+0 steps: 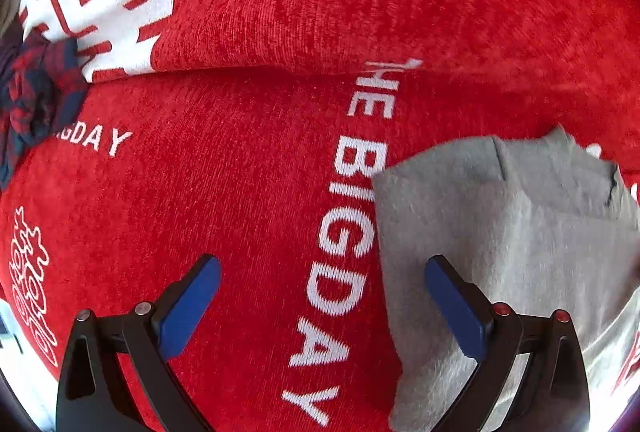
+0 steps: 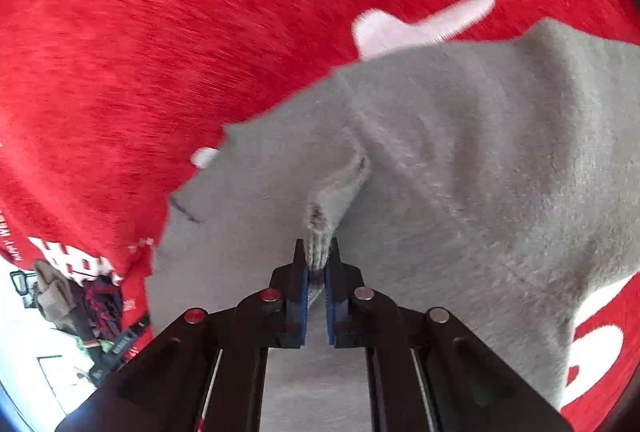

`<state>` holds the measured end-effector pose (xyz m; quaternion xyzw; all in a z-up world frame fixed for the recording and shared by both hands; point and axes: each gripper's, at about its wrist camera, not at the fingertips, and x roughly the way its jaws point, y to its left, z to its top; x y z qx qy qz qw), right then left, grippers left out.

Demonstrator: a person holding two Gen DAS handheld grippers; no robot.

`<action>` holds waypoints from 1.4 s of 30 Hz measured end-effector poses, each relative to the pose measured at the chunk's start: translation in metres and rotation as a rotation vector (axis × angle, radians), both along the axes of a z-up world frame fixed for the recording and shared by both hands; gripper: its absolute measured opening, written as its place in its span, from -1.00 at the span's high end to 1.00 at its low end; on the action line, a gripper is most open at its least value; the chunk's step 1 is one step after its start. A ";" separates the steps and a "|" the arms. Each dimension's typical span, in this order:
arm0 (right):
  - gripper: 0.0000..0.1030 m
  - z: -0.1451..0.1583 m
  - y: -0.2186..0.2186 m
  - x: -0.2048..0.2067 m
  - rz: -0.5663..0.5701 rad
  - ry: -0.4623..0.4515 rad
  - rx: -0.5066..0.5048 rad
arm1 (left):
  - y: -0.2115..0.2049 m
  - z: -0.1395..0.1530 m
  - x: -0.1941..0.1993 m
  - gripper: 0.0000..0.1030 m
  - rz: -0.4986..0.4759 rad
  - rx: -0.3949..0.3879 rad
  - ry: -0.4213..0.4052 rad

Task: Fold small clothes

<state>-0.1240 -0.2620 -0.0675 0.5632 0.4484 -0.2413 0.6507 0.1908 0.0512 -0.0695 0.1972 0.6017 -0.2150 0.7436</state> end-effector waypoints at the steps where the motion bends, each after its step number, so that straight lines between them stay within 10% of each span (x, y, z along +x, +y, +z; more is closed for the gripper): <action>1: 0.86 0.005 0.002 0.001 0.016 0.002 -0.024 | 0.000 -0.001 -0.002 -0.99 -0.018 0.027 -0.026; 5: 0.85 -0.005 0.007 -0.012 0.058 0.173 -0.053 | 0.005 -0.011 -0.002 -0.99 -0.053 0.165 -0.104; 9: 0.44 0.010 0.019 -0.032 0.001 0.183 -0.052 | 0.030 0.003 0.008 -0.99 0.022 0.085 -0.046; 15: 0.30 0.011 0.131 0.033 0.140 -0.194 0.324 | 0.048 0.017 0.011 -0.99 0.053 0.018 0.001; 21: 0.32 -0.032 0.221 0.123 0.094 -0.275 0.498 | 0.054 0.024 0.000 -0.99 0.043 0.001 0.003; 23: 0.88 -0.038 0.225 0.128 0.044 -0.291 0.527 | 0.060 0.028 -0.004 -0.99 0.014 -0.002 0.005; 25: 0.89 -0.040 0.234 0.133 0.023 -0.318 0.561 | 0.064 0.033 -0.007 -0.99 -0.013 -0.005 -0.006; 31: 0.88 -0.040 0.245 0.130 0.124 -0.196 0.531 | 0.049 0.021 -0.030 -0.99 -0.111 0.043 -0.019; 34: 0.84 0.000 0.218 0.120 0.273 -0.159 0.330 | 0.037 0.027 -0.038 -0.99 -0.131 0.002 -0.019; 36: 0.42 0.023 0.187 0.105 0.310 -0.111 0.160 | 0.031 0.028 -0.039 -0.99 -0.130 -0.004 -0.017; 42: 0.28 0.027 0.079 0.048 0.179 0.094 -0.116 | 0.002 0.011 -0.047 -0.99 -0.115 0.021 -0.021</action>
